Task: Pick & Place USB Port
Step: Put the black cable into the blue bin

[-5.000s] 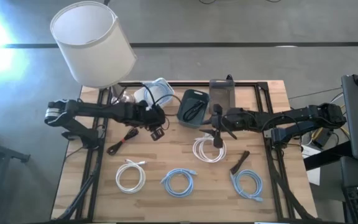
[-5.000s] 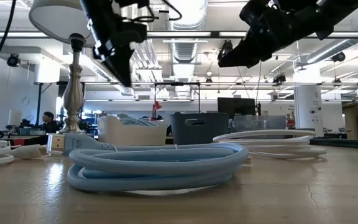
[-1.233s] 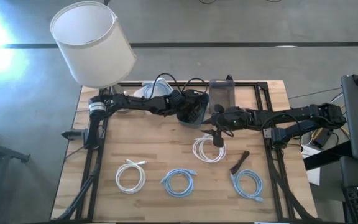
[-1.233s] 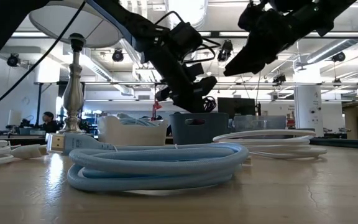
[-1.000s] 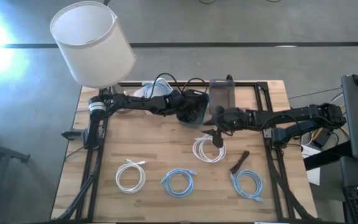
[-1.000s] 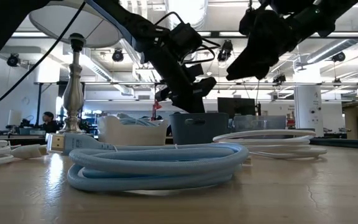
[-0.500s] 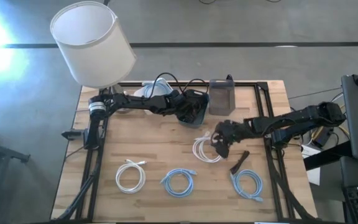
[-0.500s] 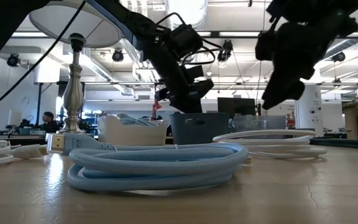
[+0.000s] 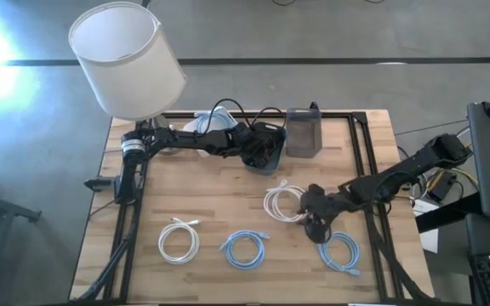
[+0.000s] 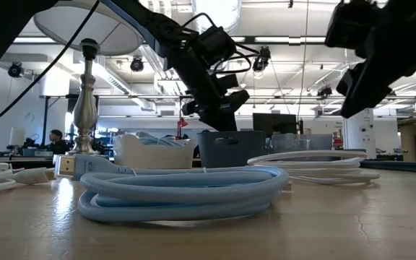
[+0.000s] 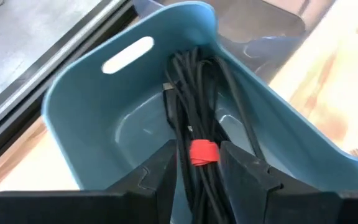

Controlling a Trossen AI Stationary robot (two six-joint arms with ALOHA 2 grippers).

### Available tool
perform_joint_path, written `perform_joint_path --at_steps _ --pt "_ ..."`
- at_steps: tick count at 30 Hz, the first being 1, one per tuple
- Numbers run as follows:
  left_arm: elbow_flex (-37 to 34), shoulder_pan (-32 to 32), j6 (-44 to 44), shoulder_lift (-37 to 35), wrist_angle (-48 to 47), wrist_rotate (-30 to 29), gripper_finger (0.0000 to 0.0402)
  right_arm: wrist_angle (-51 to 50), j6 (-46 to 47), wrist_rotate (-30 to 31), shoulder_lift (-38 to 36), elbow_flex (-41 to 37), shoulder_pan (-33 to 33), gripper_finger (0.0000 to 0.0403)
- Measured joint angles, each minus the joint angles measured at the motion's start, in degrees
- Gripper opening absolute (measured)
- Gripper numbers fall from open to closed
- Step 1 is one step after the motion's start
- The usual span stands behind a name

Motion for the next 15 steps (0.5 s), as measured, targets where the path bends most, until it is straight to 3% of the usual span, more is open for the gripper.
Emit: perform_joint_path --at_steps 4,7,15 --pt "0.0 -0.02 0.93 0.0 0.01 2.34 0.0128 -0.36 -3.75 -0.33 0.0 0.0 1.92 0.0176" --pt "0.0 -0.02 0.99 0.0 0.02 3.12 0.0128 -3.24 -5.09 -4.66 0.0 0.0 2.94 0.0176" --pt "-0.02 -0.02 2.16 -0.02 0.07 3.23 0.0126 -23.63 -3.33 -8.44 -0.02 0.0 5.49 0.0176"
